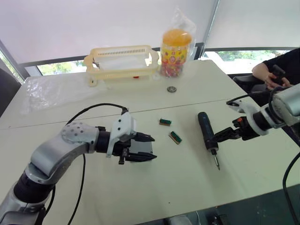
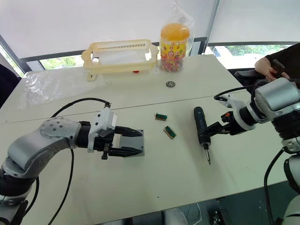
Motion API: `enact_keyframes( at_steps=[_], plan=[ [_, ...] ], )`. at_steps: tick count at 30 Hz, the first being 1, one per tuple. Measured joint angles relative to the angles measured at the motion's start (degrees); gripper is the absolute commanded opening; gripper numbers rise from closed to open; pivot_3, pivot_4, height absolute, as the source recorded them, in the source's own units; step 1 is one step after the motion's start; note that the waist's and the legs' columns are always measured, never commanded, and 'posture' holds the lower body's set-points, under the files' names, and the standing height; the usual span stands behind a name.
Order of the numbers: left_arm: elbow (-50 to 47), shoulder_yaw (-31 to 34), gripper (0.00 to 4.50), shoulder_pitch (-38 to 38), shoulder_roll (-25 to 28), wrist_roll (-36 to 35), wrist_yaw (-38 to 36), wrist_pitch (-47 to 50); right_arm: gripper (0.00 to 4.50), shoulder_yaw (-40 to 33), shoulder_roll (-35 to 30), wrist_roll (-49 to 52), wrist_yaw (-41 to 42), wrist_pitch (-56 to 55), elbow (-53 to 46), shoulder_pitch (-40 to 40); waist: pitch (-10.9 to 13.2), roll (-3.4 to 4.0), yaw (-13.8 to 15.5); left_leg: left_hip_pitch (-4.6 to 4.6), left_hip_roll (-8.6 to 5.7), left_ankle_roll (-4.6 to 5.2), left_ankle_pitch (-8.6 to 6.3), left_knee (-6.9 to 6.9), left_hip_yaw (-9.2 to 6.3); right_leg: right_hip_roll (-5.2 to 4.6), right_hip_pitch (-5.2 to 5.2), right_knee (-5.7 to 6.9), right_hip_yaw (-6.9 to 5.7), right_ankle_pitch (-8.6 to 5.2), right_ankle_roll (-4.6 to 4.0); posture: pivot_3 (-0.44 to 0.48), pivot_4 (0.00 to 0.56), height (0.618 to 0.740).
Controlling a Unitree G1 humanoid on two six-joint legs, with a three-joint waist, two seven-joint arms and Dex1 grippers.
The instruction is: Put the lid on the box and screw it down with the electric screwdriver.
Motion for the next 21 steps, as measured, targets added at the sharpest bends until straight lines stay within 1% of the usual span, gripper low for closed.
enact_keyframes(
  at_steps=[5,12,18,20,21],
  plan=[
    [-0.6,0.4,2.57,2.4,-1.0,-0.1,2.6,0.3,4.45,1.3,4.5,-0.3,-2.8,0.0,4.7,0.0,0.0,0.00,0.0,-0.01,0.00,0.00,0.00,0.00,-0.01,0.00,0.00,0.00,0.00,0.00,0.01,0.000,0.150,0.740],
    [-0.6,1.3,2.57,3.8,-1.4,-0.2,5.1,1.3,4.45,1.4,9.9,-2.8,-5.8,-0.1,7.4,0.3,0.0,0.00,0.0,-0.02,0.00,0.00,0.00,0.00,-0.02,0.00,0.00,0.01,-0.01,0.01,0.01,0.000,0.150,0.740],
    [-2.0,2.9,2.57,5.4,-1.3,-0.4,7.2,2.5,4.45,2.4,11.1,-6.4,-4.8,-4.3,7.8,1.0,0.0,-0.03,0.0,-0.01,-0.01,0.00,0.00,0.01,-0.02,-0.02,0.02,0.01,-0.01,0.01,0.02,0.000,0.150,0.740],
    [-2.4,3.0,2.57,5.8,-1.3,-0.5,7.8,2.8,4.45,3.2,11.1,-7.6,-3.8,-5.8,7.7,1.3,-0.1,-0.17,0.0,0.03,0.00,0.00,0.00,0.03,-0.04,-0.01,0.08,0.01,-0.02,0.01,0.02,0.000,0.150,0.740],
    [-2.6,3.0,2.57,5.8,-1.3,-0.5,8.0,2.8,3.93,3.3,11.2,-8.2,-3.7,-6.3,7.7,1.5,-0.1,-0.23,0.0,0.06,0.00,0.00,0.00,0.04,-0.05,-0.01,0.13,0.01,-0.03,0.01,0.02,0.000,0.150,0.740]
  ],
)
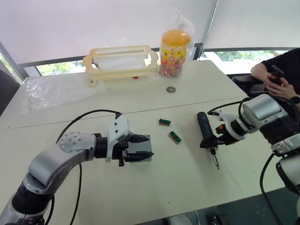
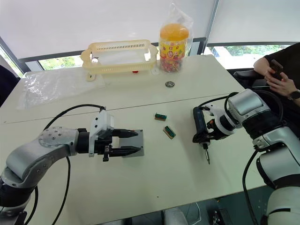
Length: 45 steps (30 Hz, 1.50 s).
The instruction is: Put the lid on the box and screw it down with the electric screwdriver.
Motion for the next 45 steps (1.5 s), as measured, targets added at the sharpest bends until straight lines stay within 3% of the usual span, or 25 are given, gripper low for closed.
enact_keyframes(
  at_steps=[1,4,5,10,15,17,19,21,24,30,33,38,45],
  plan=[
    [-0.2,0.1,2.57,0.1,0.2,0.0,0.3,0.0,3.66,0.0,0.3,-1.2,-0.1,-0.8,0.3,0.4,-0.1,-0.12,0.0,0.02,0.00,0.00,0.00,0.01,0.00,0.00,0.03,0.00,0.00,0.00,0.00,0.000,0.150,0.740],
    [-0.3,1.0,2.57,0.5,0.4,0.0,1.4,0.1,2.09,-0.7,1.8,-4.5,-0.6,-3.9,2.4,1.8,-0.4,-0.72,0.0,0.09,0.00,0.00,0.00,0.03,0.00,0.00,0.13,-0.01,0.00,0.00,-0.01,0.000,0.150,0.740],
    [-0.3,1.5,2.57,0.6,0.6,0.0,1.6,0.1,1.79,-1.1,2.0,-4.8,-0.5,-5.2,2.4,2.5,-0.5,-0.88,-0.1,0.13,0.01,0.00,0.00,0.03,-0.01,0.00,0.18,-0.02,-0.01,-0.01,-0.01,0.000,0.150,0.740],
    [-0.3,2.2,2.57,1.9,2.2,0.5,2.1,-0.1,1.77,-4.2,2.3,-6.8,-0.7,-7.5,1.7,6.7,-0.8,-1.32,0.1,1.08,0.04,0.02,-0.04,-0.04,-0.02,-0.02,1.37,-0.57,-0.05,-0.16,-0.25,0.000,0.150,0.740],
    [1.7,4.3,2.57,1.8,3.3,1.0,1.7,-0.4,1.77,-12.0,4.4,-7.7,-3.1,-8.1,2.7,9.5,-1.1,-1.87,0.5,1.12,0.03,0.02,-0.03,-0.02,-0.02,-0.04,1.46,-0.64,-0.05,-0.15,-0.26,0.000,0.150,0.740],
    [3.3,5.2,2.57,1.2,3.4,0.9,0.8,-0.5,1.77,-18.6,7.6,-7.7,-7.2,-10.8,5.1,10.3,-1.1,-1.95,-0.2,1.13,0.04,0.02,-0.03,0.02,0.09,-0.04,1.45,-0.64,0.03,-0.07,-0.33,0.000,0.150,0.740],
    [4.6,5.6,2.57,0.6,3.9,1.4,0.2,-1.4,1.77,-29.0,12.3,-7.9,-16.5,-16.6,6.4,12.0,-1.0,-1.79,-0.6,1.08,0.02,0.01,-0.03,0.03,0.26,-0.04,1.29,-0.59,0.19,0.05,-0.28,0.000,0.150,0.740],
    [6.1,5.5,2.57,0.4,4.2,3.0,-0.2,-2.9,1.77,-38.0,16.1,-8.1,-24.8,-24.0,3.1,14.6,-0.6,-1.14,-0.3,0.86,-0.02,0.01,-0.02,0.01,0.28,-0.02,0.99,-0.50,0.27,0.19,-0.01,0.000,0.150,0.740],
    [9.5,4.6,2.57,0.7,3.7,5.7,-0.6,-5.8,1.77,-44.1,19.5,-7.5,-29.3,-31.5,-7.0,17.5,-0.3,-0.19,0.0,0.02,-0.04,0.01,-0.01,-0.07,0.21,0.00,0.00,-0.12,0.27,0.24,0.28,0.000,0.150,0.740],
    [15.4,0.0,2.57,0.9,0.8,11.8,-2.2,-11.9,1.77,-40.5,19.6,-9.2,-26.8,-42.7,-25.3,19.6,-0.3,0.03,-0.1,-0.94,0.05,-0.03,0.02,-0.16,0.13,0.01,-1.09,-0.01,0.14,0.21,0.23,0.000,0.150,0.740],
    [16.5,-1.2,2.57,-0.5,-0.7,12.9,-2.8,-12.4,1.77,-41.3,27.7,-5.3,-26.0,-47.4,-30.6,21.6,-0.3,0.02,-0.1,-0.94,0.05,-0.05,0.03,-0.08,0.14,0.01,-1.06,0.05,0.14,0.22,0.22,0.000,0.150,0.740],
    [16.1,-1.8,2.57,-1.9,-1.3,13.0,-4.1,-12.4,1.77,-40.8,38.6,2.0,-25.5,-49.8,-35.1,25.8,-0.2,0.03,0.4,-0.87,-0.04,-0.11,0.07,0.10,0.08,-0.05,-0.91,0.26,0.10,0.23,0.22,0.000,0.150,0.740],
    [14.4,-2.9,2.57,0.4,-2.5,13.1,-3.7,-11.3,1.77,-38.3,42.7,2.3,-27.8,-52.1,-38.1,32.8,-0.2,0.04,0.6,-0.80,-0.03,-0.15,0.09,0.14,0.04,-0.02,-0.88,0.36,0.08,0.23,0.21,0.000,0.150,0.740]
  ],
)
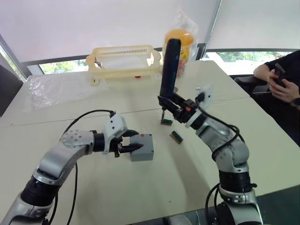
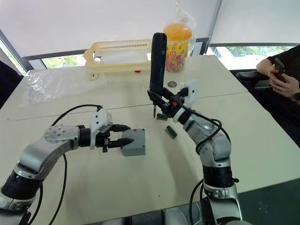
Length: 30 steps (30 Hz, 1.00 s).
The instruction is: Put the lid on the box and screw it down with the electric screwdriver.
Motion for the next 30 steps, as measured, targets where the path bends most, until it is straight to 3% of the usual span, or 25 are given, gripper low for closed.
enact_keyframes(
  at_steps=[10,30],
  plan=[
    [2.2,-3.1,2.57,1.0,-2.9,4.8,0.8,-3.9,1.77,5.7,2.2,-2.3,-1.7,-2.9,-0.8,1.8,0.0,0.00,-0.5,0.05,0.00,-0.01,0.01,-0.03,0.00,0.01,0.00,0.04,0.00,0.00,-0.01,0.000,0.150,0.740],
    [4.3,-2.9,2.57,1.3,-4.1,6.2,0.1,-6.3,1.77,9.4,3.9,-5.6,-2.6,-6.9,-1.5,3.6,0.0,0.00,-0.6,0.69,0.00,0.00,0.00,-0.11,0.00,0.01,0.61,-0.03,0.00,-0.02,0.00,0.000,0.150,0.740]
  ],
)
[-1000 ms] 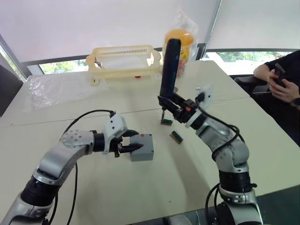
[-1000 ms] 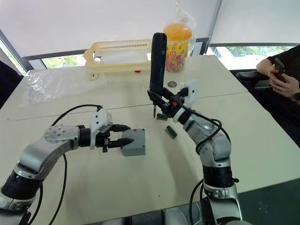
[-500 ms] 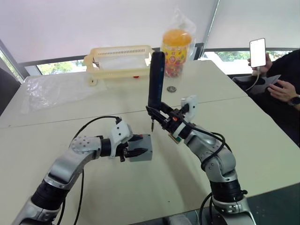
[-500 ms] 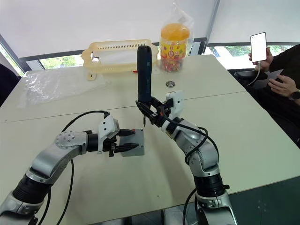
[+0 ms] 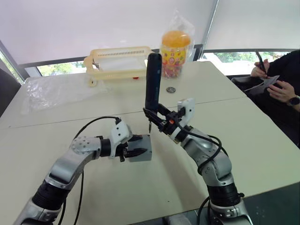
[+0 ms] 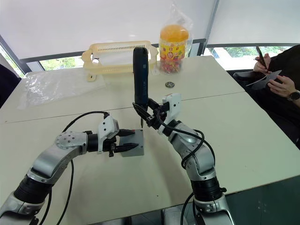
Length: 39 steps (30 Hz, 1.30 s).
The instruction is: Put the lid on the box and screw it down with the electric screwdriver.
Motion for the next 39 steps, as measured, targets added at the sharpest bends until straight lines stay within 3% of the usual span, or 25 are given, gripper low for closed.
enact_keyframes(
  at_steps=[39],
  plan=[
    [-1.2,0.4,2.57,0.8,0.0,0.1,1.3,1.3,1.77,3.4,0.7,-5.9,3.0,-9.2,4.8,1.8,0.0,0.00,0.0,0.08,0.00,0.00,0.00,0.00,0.00,0.00,0.08,-0.01,0.00,-0.01,0.00,0.000,0.150,0.740]
  ],
)
